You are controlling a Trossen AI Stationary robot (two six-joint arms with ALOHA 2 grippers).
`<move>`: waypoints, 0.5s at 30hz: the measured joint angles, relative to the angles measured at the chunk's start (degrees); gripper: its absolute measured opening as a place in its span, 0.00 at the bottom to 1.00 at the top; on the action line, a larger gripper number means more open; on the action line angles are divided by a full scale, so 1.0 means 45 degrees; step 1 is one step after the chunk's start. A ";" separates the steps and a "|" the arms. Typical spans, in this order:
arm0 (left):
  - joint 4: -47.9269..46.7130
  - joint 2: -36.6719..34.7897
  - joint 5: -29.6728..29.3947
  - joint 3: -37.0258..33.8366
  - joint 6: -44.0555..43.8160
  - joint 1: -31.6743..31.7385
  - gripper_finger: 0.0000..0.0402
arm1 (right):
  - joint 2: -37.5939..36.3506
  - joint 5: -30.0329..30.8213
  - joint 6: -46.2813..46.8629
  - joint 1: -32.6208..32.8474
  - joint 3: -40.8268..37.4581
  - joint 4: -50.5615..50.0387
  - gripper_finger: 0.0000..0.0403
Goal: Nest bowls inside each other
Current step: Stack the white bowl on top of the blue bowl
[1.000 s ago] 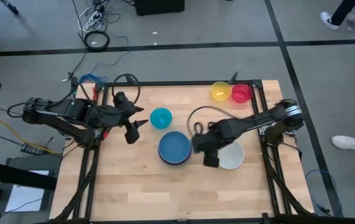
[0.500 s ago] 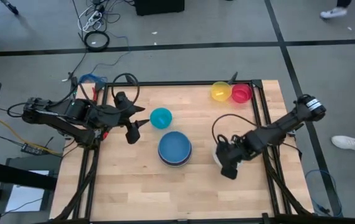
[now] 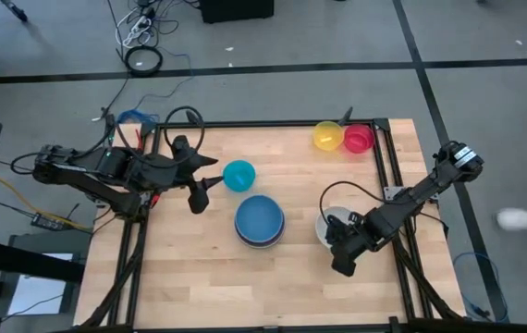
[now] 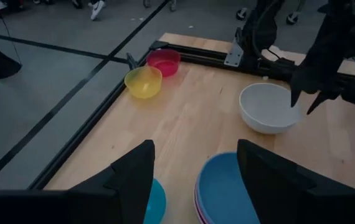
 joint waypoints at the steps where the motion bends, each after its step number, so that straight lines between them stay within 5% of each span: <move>1: 0.0002 0.0000 0.0000 0.0000 0.0002 0.0000 0.59 | 0.0000 0.0006 -0.0002 -0.0004 -0.0065 -0.0027 0.39; 15: 0.0053 0.0000 0.0000 0.0005 0.0087 0.0000 0.59 | 0.0000 -0.0731 -0.0436 -0.0493 -0.1347 0.1787 0.43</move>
